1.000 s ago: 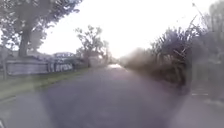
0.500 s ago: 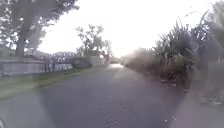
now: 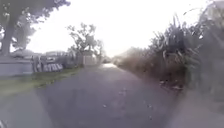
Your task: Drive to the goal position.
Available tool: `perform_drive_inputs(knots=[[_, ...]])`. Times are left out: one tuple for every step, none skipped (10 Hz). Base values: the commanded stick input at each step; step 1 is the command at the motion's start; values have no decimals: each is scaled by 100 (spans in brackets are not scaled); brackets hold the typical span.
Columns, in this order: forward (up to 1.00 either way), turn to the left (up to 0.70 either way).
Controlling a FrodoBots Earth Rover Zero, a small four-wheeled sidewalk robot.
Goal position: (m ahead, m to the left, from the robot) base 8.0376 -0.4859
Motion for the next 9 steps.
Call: perform_drive_inputs(knots=[[100, 0], [100, 0], [100, 0], [100, 0], [100, 0], [100, 0], [100, 0], [100, 0], [100, 0]])
